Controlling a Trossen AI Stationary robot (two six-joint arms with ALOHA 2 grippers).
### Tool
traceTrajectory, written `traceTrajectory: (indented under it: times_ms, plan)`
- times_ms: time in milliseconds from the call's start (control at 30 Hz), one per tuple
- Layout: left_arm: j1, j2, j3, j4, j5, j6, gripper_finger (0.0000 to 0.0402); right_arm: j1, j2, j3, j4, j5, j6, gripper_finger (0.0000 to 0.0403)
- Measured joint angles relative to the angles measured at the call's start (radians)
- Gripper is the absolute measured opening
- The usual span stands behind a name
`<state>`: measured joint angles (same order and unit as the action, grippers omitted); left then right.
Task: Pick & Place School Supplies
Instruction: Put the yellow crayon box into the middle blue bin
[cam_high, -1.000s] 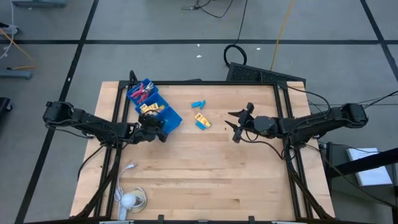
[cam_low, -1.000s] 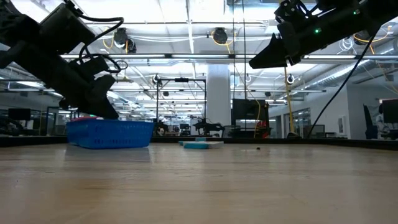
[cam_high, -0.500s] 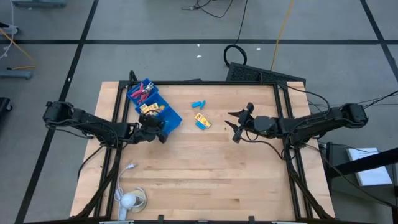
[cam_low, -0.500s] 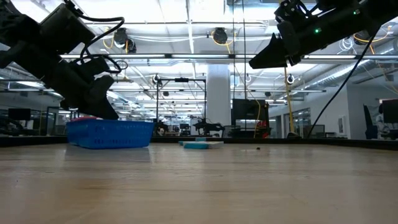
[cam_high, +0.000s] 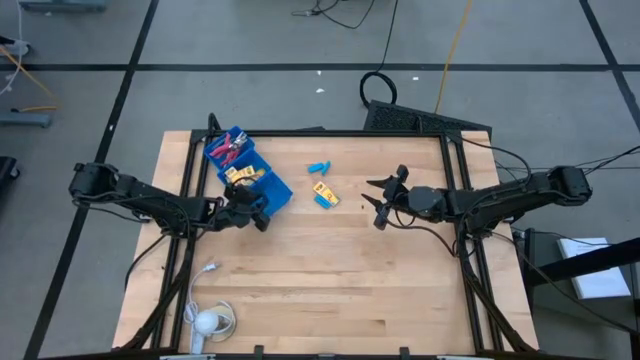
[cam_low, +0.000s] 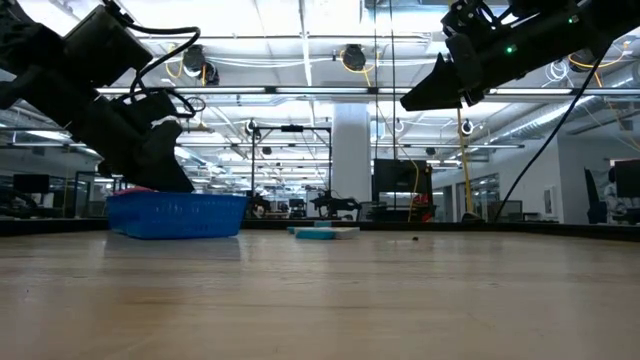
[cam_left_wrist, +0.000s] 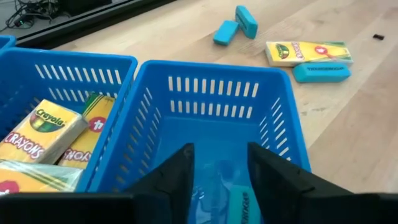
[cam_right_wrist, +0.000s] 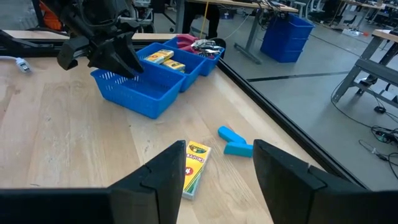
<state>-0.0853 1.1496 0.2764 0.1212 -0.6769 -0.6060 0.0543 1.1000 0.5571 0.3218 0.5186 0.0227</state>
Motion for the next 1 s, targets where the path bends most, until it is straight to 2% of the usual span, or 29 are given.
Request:
traceTrajectory:
  times_ms: [200, 267, 400, 467, 700, 1000]
  plan:
    - [0.000, 0.000, 0.033, 0.048, 0.040, 0.004, 0.0165, -0.001, 0.000, 0.000, 0.003, -0.004, 0.003, 0.0180]
    - [0.000, 0.000, 0.066, 0.049, 0.073, 0.042, 0.0163, -0.019, 0.011, 0.001, 0.019, -0.057, -0.005, 0.0180]
    - [0.000, 0.000, 0.144, 0.050, 0.101, 0.147, 0.0159, -0.089, 0.044, 0.031, 0.016, -0.228, 0.019, 0.0180]
    - [0.000, 0.000, 0.181, 0.049, 0.101, 0.193, 0.0157, -0.118, 0.076, 0.053, 0.021, -0.267, 0.026, 0.0180]
    - [0.000, 0.000, 0.257, 0.059, 0.101, 0.261, 0.0157, -0.171, 0.242, 0.111, 0.025, -0.288, 0.021, 0.0180]
    - [0.000, 0.000, 0.261, 0.066, 0.101, 0.246, 0.0157, -0.179, 0.520, 0.160, 0.123, -0.284, 0.047, 0.0180]
